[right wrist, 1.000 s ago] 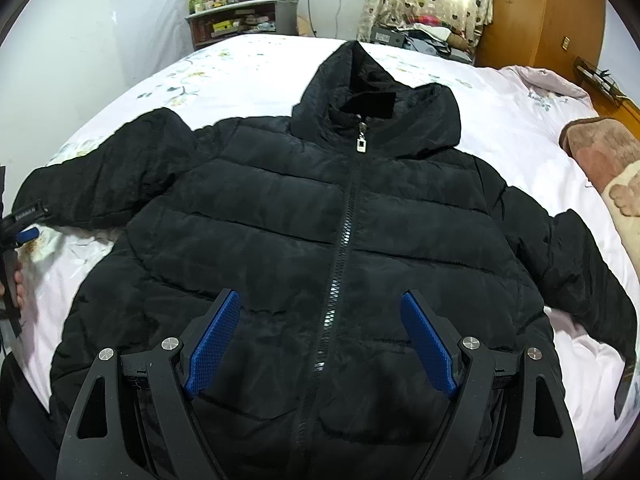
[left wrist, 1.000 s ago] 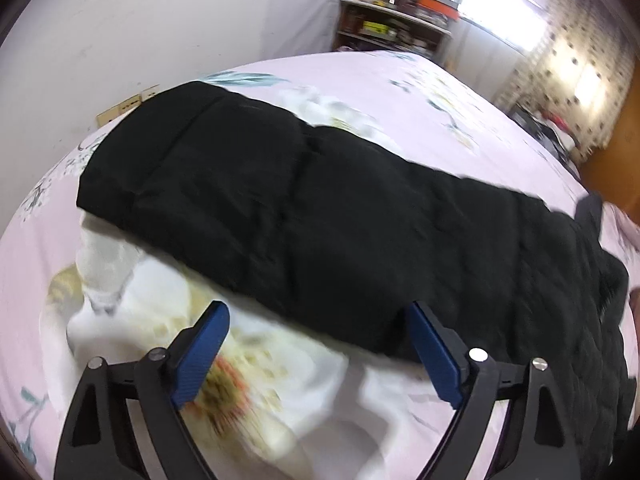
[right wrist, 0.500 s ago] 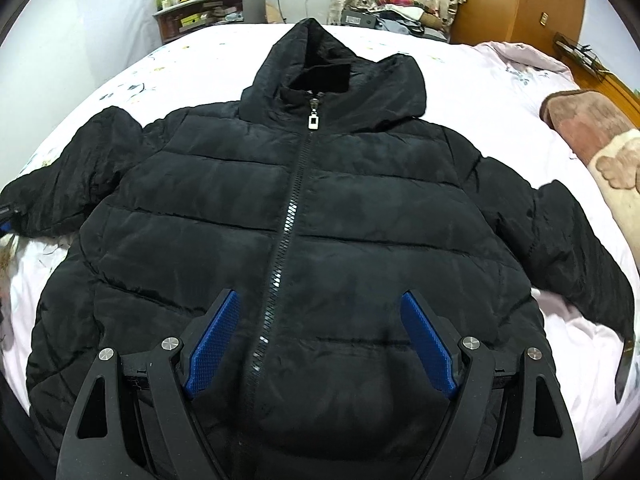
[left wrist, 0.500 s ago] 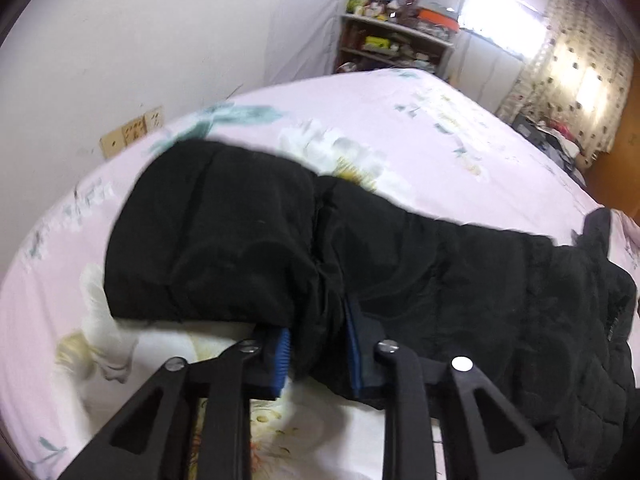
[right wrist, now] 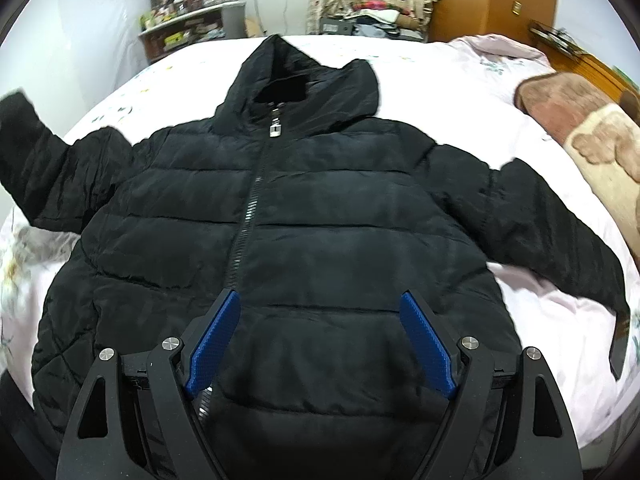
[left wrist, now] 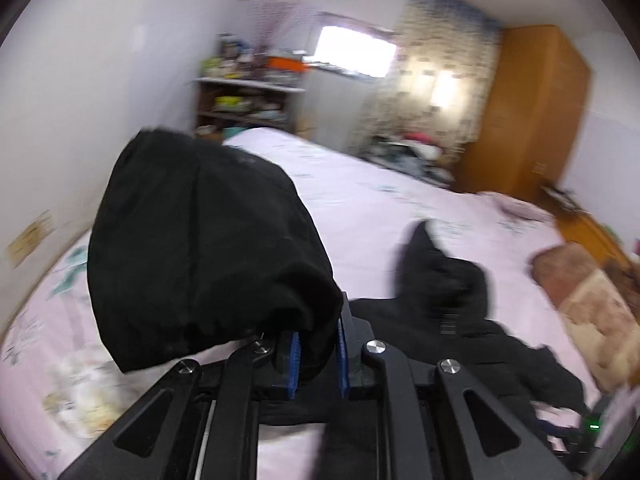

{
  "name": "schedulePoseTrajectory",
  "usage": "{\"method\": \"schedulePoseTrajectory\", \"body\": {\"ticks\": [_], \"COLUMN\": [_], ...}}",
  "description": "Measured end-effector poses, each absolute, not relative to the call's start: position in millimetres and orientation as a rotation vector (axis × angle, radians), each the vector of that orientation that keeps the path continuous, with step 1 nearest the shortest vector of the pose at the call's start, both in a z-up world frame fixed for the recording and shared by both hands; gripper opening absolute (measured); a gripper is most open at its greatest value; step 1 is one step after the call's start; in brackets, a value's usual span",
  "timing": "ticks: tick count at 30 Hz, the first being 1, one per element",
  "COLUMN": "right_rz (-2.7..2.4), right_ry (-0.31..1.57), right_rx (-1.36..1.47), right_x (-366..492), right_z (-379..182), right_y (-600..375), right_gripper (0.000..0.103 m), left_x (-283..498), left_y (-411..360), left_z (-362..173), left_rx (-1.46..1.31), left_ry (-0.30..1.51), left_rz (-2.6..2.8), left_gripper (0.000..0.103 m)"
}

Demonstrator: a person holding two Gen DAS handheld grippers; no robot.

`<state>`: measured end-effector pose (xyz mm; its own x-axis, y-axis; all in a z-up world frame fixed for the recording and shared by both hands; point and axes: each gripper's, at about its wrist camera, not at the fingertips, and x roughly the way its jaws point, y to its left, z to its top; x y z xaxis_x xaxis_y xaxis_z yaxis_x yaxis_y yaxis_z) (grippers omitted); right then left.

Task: Fold large clothes
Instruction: 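Grasp the black sleeve cuff with the left gripper and lift it, then fold the held sleeve across the jacket body and release it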

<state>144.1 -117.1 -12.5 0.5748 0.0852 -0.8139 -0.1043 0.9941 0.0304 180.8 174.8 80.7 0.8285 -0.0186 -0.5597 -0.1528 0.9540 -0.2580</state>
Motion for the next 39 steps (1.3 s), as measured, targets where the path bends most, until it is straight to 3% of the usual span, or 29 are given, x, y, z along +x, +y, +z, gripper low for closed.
{"method": "schedulePoseTrajectory", "body": {"ticks": [8,19,21,22,23,24,29,36,38,39], "right_rz": [0.057,-0.024,-0.033,-0.034,-0.033,-0.034,-0.025,0.082,0.115,0.117], "right_ry": [0.939,0.95,0.947,0.948,0.95,0.951,0.938,0.898,0.895,0.899], "right_rx": [0.063,0.156,0.16,0.167,0.178,0.183,0.204,0.166,0.149,0.138], "right_x": [129.7,124.3,122.8,122.9,123.2,123.2,129.2,167.1,187.1,194.6], "right_z": [-5.9,-20.9,-22.9,-24.2,-25.6,-26.3,-21.4,-10.3,-14.2,-16.5], "right_y": [-162.1,-219.6,-225.1,-227.6,-230.2,-231.6,-231.2,-195.7,-181.7,-177.2], "right_gripper": [0.082,0.082,0.082,0.082,0.082,0.082,0.082,0.082,0.071,0.066], "left_x": [233.6,277.4,283.8,286.3,287.3,287.8,276.8,261.2,270.5,275.0], "left_y": [56.8,-73.4,-80.6,-80.6,-80.7,-81.8,-74.2,19.1,53.0,68.2], "left_z": [81.3,-10.2,-30.6,-39.2,-43.8,-48.1,-33.2,4.7,-8.3,-17.0], "left_rx": [-0.263,-0.222,-0.247,-0.272,-0.29,-0.306,-0.377,-0.253,-0.2,-0.193], "left_ry": [0.645,0.849,0.912,0.945,0.966,0.979,0.978,0.792,0.818,0.835], "left_rz": [-0.196,-0.437,-0.466,-0.491,-0.503,-0.513,-0.567,-0.353,-0.202,-0.151], "left_gripper": [0.014,0.015,0.029,0.037,0.055,0.065,0.069,0.07,0.068,0.06]}}
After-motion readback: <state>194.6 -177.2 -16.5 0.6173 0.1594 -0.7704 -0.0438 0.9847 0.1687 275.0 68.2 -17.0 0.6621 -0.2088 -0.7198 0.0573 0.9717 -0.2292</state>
